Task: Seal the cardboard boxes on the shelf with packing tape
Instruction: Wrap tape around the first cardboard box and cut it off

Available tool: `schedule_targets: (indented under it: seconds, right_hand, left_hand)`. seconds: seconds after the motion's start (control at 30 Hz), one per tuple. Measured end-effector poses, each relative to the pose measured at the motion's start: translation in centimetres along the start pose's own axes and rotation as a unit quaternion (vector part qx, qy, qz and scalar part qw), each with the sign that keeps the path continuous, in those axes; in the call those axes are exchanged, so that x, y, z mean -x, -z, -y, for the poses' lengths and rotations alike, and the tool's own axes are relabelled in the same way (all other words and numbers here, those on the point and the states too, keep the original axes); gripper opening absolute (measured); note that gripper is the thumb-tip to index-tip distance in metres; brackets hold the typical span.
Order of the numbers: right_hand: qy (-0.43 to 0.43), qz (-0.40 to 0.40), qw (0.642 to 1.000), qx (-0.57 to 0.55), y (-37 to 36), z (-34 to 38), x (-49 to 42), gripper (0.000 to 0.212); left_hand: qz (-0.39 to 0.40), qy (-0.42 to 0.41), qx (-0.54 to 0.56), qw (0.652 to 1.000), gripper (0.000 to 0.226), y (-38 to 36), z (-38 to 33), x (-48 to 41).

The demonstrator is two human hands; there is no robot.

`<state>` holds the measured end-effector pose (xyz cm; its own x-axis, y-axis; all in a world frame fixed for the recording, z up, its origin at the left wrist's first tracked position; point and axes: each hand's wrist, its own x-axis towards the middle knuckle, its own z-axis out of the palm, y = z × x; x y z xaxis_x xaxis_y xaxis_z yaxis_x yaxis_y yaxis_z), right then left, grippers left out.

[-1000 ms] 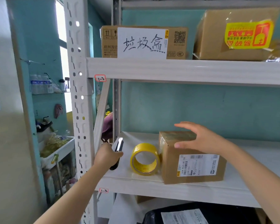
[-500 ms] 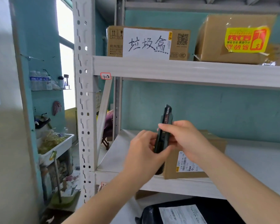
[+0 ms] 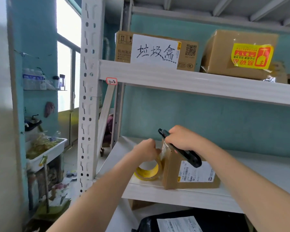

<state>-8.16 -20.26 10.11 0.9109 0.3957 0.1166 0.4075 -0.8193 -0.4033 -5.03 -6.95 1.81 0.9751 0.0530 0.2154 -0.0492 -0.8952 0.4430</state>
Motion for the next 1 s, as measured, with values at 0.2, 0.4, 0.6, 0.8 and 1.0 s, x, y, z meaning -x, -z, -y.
schedule_targets:
  seconds: [0.2, 0.4, 0.6, 0.8, 1.0]
  right_hand:
    - [-0.02, 0.1, 0.993, 0.063, 0.7, 1.2, -0.4, 0.017]
    - [-0.034, 0.104, 0.977, 0.181, -0.7, 2.2, -1.8, 0.005]
    - [-0.057, 0.12, 0.974, 0.181, -0.2, 1.7, -2.9, 0.011]
    - [-0.036, 0.142, 0.959, 0.242, -0.5, 3.0, -3.0, 0.01]
    - [-0.019, 0.132, 0.941, 0.311, -2.1, 4.1, -3.3, 0.004]
  left_hand:
    - [0.065, 0.008, 0.246, 0.967, 0.025, 1.2, 2.9, 1.0]
    - [0.115, 0.009, 0.229, 0.967, 0.025, 2.3, 2.9, 0.8]
    - [0.099, 0.025, 0.287, 0.953, 0.025, 2.1, 2.9, 0.4]
    - [0.07, 0.049, 0.267, 0.96, 0.036, 1.4, 3.0, 0.0]
    - [0.012, 0.064, 0.311, 0.948, 0.027, 0.2, 2.6, -0.1]
